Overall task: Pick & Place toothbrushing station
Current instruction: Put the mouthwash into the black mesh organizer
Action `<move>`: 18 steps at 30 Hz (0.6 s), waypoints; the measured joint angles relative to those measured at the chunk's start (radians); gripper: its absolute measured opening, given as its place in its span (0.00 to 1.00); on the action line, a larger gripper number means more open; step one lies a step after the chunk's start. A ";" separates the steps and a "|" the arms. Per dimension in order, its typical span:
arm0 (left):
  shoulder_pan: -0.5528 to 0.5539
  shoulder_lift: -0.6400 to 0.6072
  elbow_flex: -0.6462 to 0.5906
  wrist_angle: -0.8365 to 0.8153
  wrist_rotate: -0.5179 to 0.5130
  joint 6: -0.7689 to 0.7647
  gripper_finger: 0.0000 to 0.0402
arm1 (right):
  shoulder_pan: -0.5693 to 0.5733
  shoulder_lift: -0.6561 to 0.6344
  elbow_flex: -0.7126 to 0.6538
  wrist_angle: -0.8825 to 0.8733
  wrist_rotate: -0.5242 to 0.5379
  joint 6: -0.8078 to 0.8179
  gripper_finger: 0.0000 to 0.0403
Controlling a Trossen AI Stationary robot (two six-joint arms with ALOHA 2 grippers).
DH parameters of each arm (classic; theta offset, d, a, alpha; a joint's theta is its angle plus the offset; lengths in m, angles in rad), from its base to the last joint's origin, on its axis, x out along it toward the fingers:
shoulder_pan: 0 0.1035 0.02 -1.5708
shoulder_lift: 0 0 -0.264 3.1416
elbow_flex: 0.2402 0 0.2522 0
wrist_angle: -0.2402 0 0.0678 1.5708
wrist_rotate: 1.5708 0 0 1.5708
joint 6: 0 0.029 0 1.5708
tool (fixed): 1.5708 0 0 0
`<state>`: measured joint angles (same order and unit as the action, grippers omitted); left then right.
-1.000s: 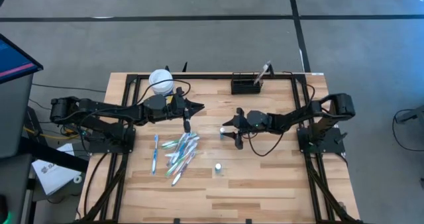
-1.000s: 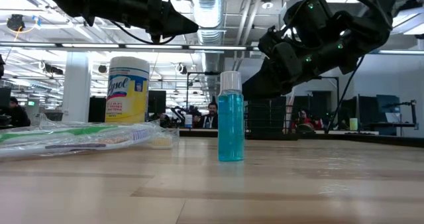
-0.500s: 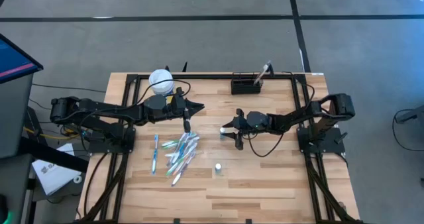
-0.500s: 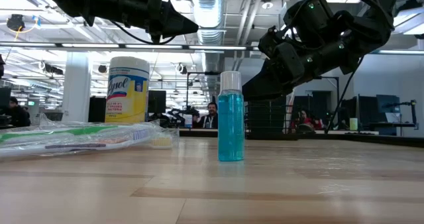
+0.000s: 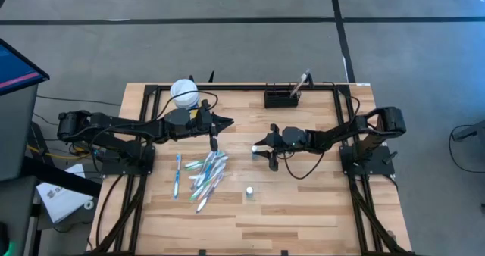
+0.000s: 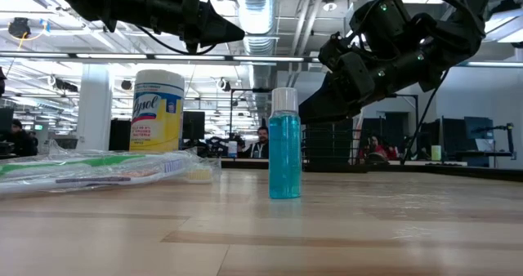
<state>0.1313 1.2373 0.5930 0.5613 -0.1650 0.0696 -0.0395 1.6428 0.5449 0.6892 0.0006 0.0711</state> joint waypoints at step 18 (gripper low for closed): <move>0.000 0.000 0.000 0.000 0.004 0.000 0.08 | 0.001 0.001 0.000 0.000 0.000 0.007 0.35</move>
<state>0.1311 1.2373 0.5930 0.5613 -0.1608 0.0698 -0.0387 1.6436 0.5449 0.6892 0.0006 0.0786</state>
